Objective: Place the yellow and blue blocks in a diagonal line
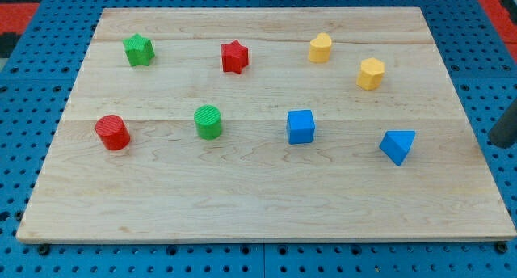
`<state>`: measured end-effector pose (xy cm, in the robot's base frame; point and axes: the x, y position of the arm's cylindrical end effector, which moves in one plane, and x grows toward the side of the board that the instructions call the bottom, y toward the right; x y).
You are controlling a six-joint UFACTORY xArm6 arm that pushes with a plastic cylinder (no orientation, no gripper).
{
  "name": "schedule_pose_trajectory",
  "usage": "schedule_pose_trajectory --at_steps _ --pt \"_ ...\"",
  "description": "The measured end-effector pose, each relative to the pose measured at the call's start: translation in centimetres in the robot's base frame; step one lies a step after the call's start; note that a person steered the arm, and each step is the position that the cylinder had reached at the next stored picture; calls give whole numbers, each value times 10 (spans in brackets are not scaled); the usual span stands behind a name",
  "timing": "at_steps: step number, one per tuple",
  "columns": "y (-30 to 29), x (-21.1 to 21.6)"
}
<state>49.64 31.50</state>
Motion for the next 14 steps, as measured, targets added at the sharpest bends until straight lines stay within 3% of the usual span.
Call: schedule_pose_trajectory --at_steps 3,4,6,9,11,12,14 --pt "-231 -18" --pt "-209 -23" --pt "-225 -104" --pt "-219 -137" --pt "-126 -154" --pt "-140 -162" --pt "-174 -260"
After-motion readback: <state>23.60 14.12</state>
